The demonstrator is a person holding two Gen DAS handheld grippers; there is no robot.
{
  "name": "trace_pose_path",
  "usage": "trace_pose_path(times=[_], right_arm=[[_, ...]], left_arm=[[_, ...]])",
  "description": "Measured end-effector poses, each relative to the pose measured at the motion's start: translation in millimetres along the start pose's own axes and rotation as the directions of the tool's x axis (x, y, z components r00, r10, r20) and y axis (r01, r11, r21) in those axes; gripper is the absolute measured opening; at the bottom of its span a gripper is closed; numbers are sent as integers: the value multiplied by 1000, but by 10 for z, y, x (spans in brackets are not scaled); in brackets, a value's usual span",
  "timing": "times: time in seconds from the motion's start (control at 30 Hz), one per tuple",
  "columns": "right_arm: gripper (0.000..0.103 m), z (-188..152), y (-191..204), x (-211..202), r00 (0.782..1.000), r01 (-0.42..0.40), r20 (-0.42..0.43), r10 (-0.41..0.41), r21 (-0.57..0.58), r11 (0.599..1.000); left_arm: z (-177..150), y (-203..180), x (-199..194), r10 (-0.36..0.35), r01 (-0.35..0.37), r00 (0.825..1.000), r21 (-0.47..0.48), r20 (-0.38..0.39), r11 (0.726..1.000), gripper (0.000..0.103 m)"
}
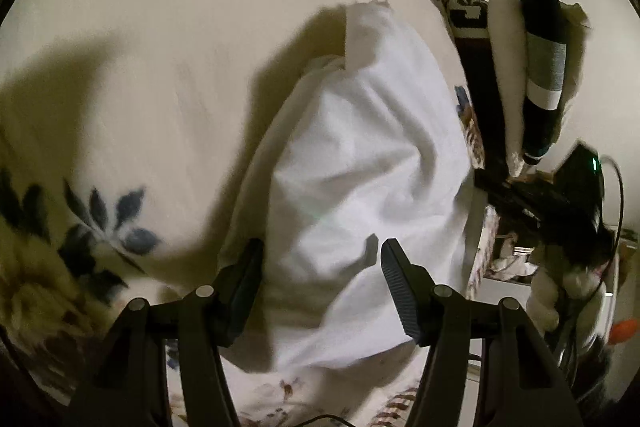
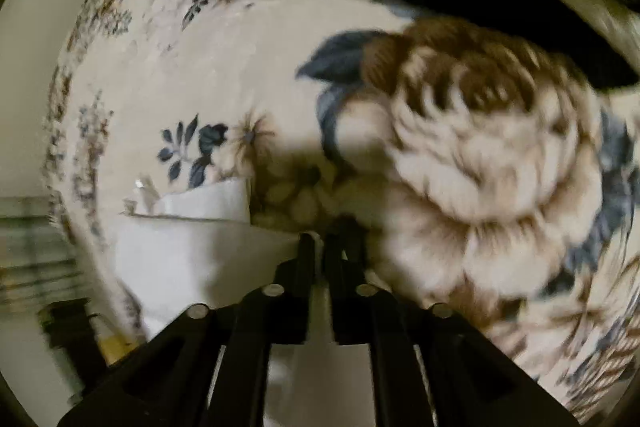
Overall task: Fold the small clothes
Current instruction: 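Grasp the folded white T-shirt with both grippers and lift it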
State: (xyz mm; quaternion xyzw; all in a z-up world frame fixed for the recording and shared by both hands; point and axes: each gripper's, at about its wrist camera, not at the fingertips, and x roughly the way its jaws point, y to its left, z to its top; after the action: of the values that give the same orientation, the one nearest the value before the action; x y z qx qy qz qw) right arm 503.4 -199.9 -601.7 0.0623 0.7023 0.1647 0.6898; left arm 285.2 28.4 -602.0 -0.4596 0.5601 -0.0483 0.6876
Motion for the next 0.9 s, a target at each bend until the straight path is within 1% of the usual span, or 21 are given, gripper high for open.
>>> trace_pose_path(times=[0.03, 0.1, 0.17, 0.2, 0.23, 0.27, 0.33, 0.37, 0.4, 0.43, 0.5, 0.53, 0.57, 0.6, 0.63, 0.67, 0.7, 0.73, 0.77, 0.83, 0.9], right_arm=[[47, -72, -83, -86, 1000, -31, 7, 31, 37, 999], [60, -281, -295, -255, 996, -87, 31, 84, 123, 989], [69, -485, -472, -297, 991, -132, 29, 129, 192, 972], [76, -642, -596, -260, 985, -172, 17, 173, 243, 955], [79, -746, -663, -207, 978, -205, 11, 211, 275, 939], [79, -847, -719, -131, 968, -239, 3, 250, 304, 922], [79, -1065, -782, 143, 937, -311, -37, 347, 361, 879], [79, -1162, -806, 317, 910, -359, -53, 411, 395, 846], [84, -1223, -816, 436, 893, -385, -57, 446, 416, 824], [87, -1265, -823, 542, 880, -407, -49, 473, 434, 804], [89, -1313, -841, 654, 864, -448, 4, 504, 465, 764], [89, -1320, -830, 667, 857, -465, 27, 515, 472, 749], [89, -1325, -809, 664, 854, -474, 40, 519, 470, 744], [88, -1335, -762, 647, 856, -478, 46, 514, 449, 755], [81, -1340, -721, 631, 862, -473, 44, 505, 428, 770], [73, -1354, -686, 615, 868, -467, 42, 495, 407, 785], [47, -1384, -650, 594, 879, -453, 39, 476, 388, 803], [30, -1394, -660, 568, 874, -462, 43, 485, 384, 799], [30, -1404, -639, 543, 869, -473, 50, 492, 377, 797], [25, -1403, -581, 468, 875, -470, 68, 480, 356, 807], [23, -1401, -514, 385, 872, -479, 82, 483, 344, 807]], left_arm=[[-6, 6, 1, -11, 11, 1000, -6, -4, 1000, 57], [-17, 46, 25, -55, 54, 998, -40, -19, 998, 57], [-22, 113, 62, -96, 93, 995, -81, -30, 992, 57], [-20, 150, 87, -116, 112, 993, -100, -35, 989, 58], [-12, 194, 122, -142, 136, 989, -123, -42, 983, 60], [-1, 221, 148, -160, 152, 986, -141, -43, 978, 60], [19, 243, 174, -177, 168, 983, -155, -46, 974, 60], [28, 236, 181, -177, 168, 983, -150, -48, 974, 60], [30, 221, 176, -173, 165, 984, -140, -45, 976, 58], [27, 195, 173, -167, 161, 985, -125, -43, 979, 58], [16, 91, 162, -149, 146, 989, -71, -27, 987, 58], [1, 33, 143, -142, 141, 990, -43, -17, 989, 57], [-3, -7, 133, -139, 139, 990, -26, -9, 990, 55], [-9, -46, 119, -135, 135, 991, -9, -2, 991, 51], [-12, -68, 99, -136, 136, 991, -3, 9, 991, 41], [-4, -97, 76, -143, 144, 989, -1, 19, 990, 36], [1, -119, 53, -146, 146, 989, 4, 24, 989, 30], [7, -143, 33, -144, 144, 989, 11, 26, 990, 30], [10, -189, 11, -145, 144, 989, 21, 29, 989, 29], [18, -277, -48, -145, 143, 989, 39, 40, 989, 28], [30, -376, -151, -148, 144, 988, 60, 52, 988, 27]])
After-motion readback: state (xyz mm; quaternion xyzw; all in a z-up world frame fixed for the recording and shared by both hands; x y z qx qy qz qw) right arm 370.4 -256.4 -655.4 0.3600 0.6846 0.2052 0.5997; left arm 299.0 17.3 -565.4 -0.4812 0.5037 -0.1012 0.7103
